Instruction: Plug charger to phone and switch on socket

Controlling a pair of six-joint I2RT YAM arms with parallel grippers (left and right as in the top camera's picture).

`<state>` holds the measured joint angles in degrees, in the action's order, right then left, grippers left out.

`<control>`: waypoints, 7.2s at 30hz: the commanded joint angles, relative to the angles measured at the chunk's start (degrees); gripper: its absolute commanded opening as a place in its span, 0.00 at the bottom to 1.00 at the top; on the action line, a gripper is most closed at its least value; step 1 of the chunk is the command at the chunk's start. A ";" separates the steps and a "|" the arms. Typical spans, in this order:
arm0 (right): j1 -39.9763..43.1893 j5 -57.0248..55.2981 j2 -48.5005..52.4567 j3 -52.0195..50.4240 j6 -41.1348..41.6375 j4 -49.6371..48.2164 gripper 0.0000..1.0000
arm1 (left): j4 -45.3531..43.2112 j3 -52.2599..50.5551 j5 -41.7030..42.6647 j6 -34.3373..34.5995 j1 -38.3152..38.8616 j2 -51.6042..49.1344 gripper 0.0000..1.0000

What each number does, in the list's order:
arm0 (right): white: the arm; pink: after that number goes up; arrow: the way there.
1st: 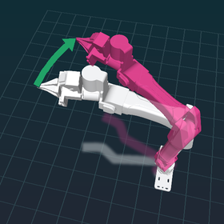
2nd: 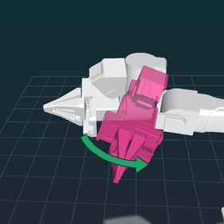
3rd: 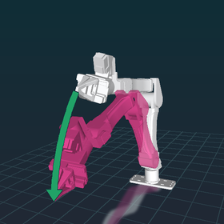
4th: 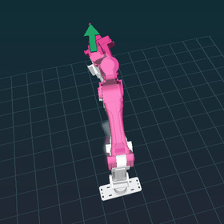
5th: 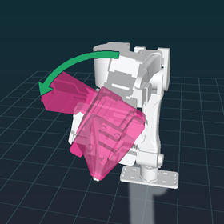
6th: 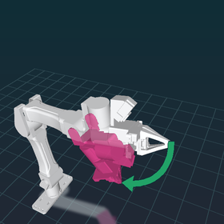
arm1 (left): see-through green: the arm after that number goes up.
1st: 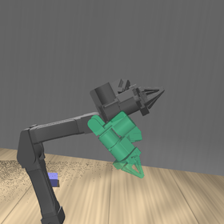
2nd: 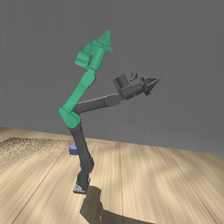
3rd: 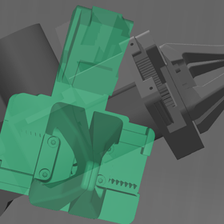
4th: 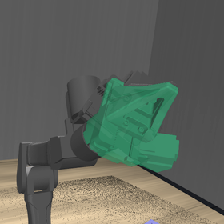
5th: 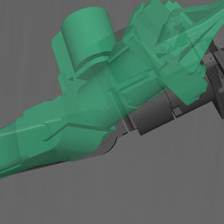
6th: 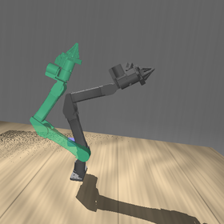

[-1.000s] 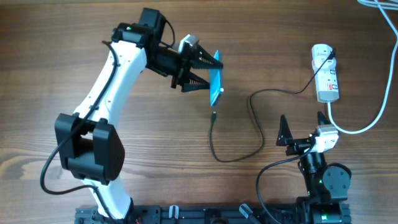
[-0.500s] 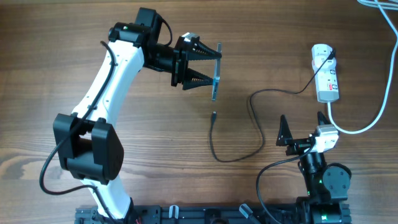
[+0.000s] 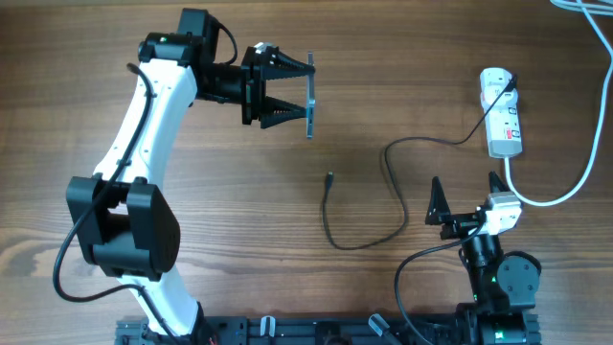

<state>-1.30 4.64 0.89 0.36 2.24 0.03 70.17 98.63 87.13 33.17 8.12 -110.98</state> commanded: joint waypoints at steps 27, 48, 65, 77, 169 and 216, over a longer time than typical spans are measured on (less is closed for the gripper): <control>0.31 -0.74 -0.35 -0.07 -0.74 -0.09 1.00 | 10.71 1.25 3.23 0.35 -0.15 1.81 0.57; 0.31 -0.74 -0.35 -0.07 -0.72 -0.09 1.00 | 10.71 1.25 3.23 0.37 -0.15 1.81 0.58; 0.31 -0.74 -0.35 -0.07 -0.74 -0.09 1.00 | 10.71 1.25 3.23 0.35 -0.15 1.81 0.60; 0.31 -0.74 -0.35 -0.04 -0.74 -0.09 1.00 | 10.71 1.25 3.23 0.35 -0.15 1.81 0.60; -4.79 26.43 57.75 86.44 15.04 72.91 0.99 | 12.61 1.25 3.23 0.31 -0.15 1.81 0.60; -52.11 -31.65 100.80 123.12 43.60 80.17 0.68 | 12.59 1.25 2.40 0.33 -0.15 1.81 0.57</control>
<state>-53.21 -23.88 101.36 122.45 46.63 80.49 82.72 98.74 87.57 33.39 8.16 -110.98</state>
